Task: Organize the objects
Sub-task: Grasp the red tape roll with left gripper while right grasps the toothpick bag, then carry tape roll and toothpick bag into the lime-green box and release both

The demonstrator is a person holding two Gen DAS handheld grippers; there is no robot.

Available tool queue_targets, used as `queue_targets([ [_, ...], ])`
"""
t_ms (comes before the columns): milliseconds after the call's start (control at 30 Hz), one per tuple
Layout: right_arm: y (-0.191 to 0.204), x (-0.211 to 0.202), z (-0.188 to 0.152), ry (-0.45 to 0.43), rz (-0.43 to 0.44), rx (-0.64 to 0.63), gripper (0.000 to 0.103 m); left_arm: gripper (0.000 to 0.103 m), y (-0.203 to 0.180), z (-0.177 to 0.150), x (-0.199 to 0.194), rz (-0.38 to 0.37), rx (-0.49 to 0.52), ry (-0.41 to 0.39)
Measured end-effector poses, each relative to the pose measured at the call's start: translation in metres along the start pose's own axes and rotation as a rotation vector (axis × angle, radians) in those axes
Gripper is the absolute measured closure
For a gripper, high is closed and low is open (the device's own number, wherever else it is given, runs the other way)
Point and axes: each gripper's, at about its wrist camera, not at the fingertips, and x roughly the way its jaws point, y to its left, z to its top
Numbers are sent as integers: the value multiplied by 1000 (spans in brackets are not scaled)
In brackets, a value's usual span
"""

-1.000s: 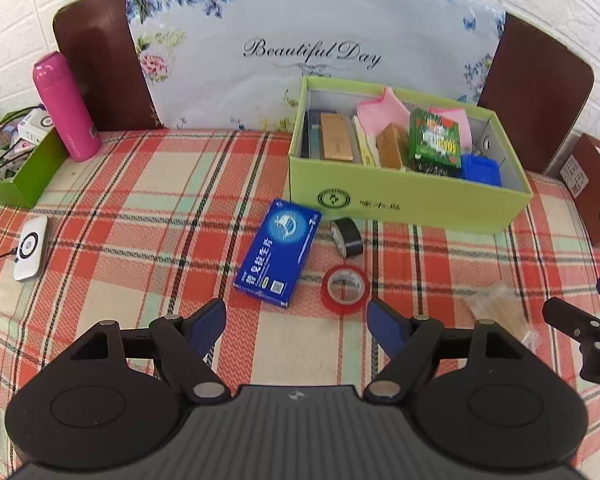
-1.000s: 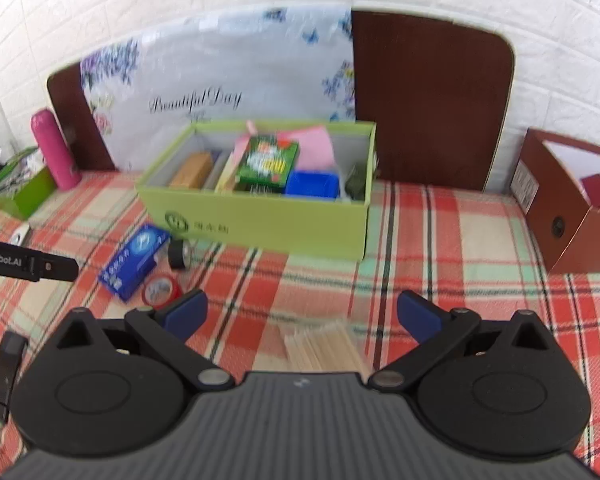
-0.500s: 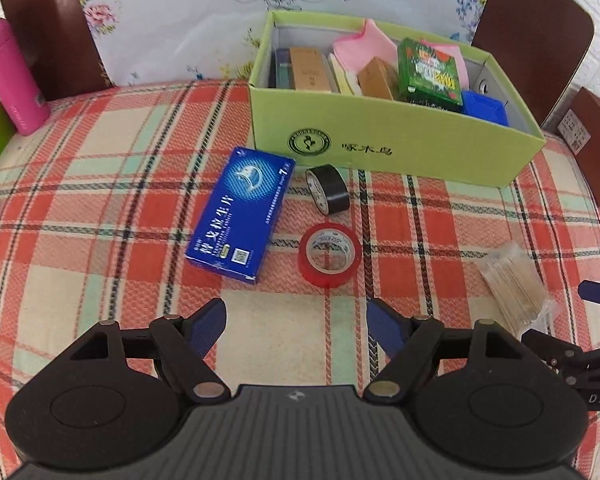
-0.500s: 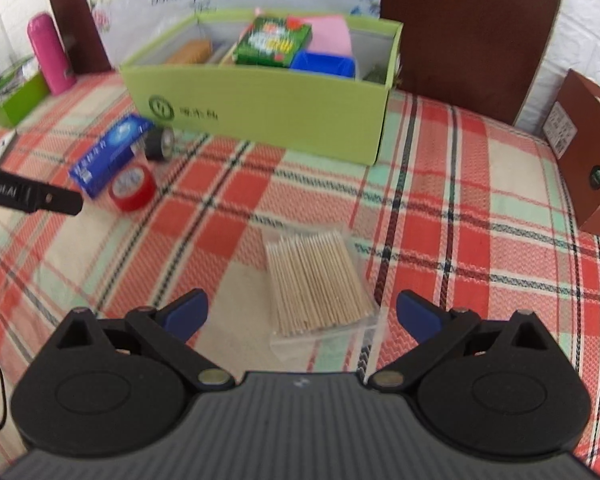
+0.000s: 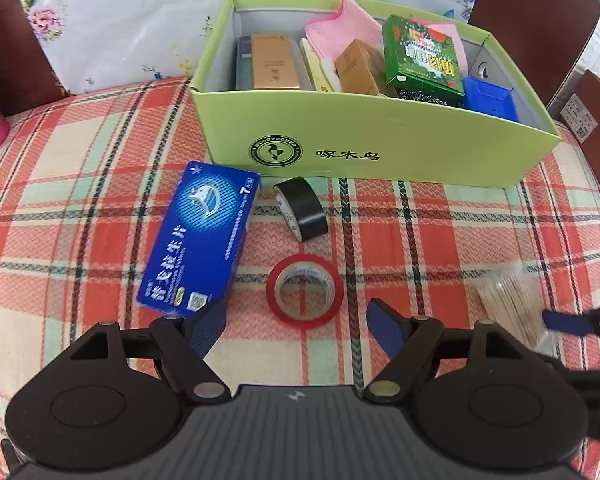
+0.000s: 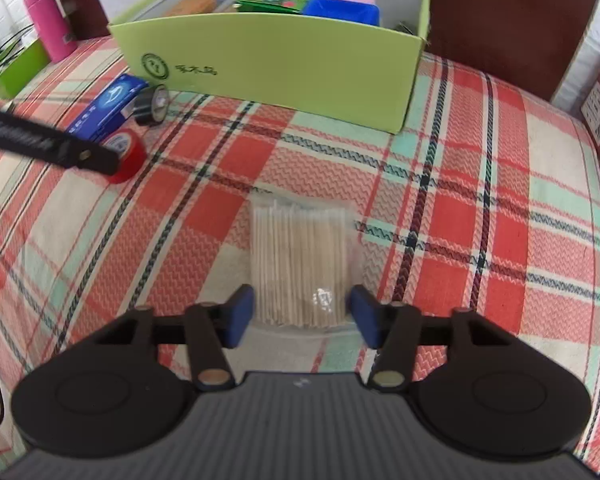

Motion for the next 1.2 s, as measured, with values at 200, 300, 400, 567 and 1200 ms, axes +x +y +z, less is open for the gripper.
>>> queue_targets([
  [200, 6, -4, -3, -5, 26, 7, 70, 23, -5, 8, 16, 8, 14, 22],
  [300, 8, -5, -4, 1, 42, 11, 71, 23, -3, 10, 22, 3, 5, 33],
  [400, 11, -5, -4, 4, 51, 9, 71, 25, 0, 9, 26, -5, -4, 40],
  [567, 13, -5, -4, 5, 60, 13, 73, 46, 6, 5, 24, -21, -9, 16],
  [1200, 27, -31, 9, -72, 133, 58, 94, 54, -1, -10, -32, -102, 14, -51],
])
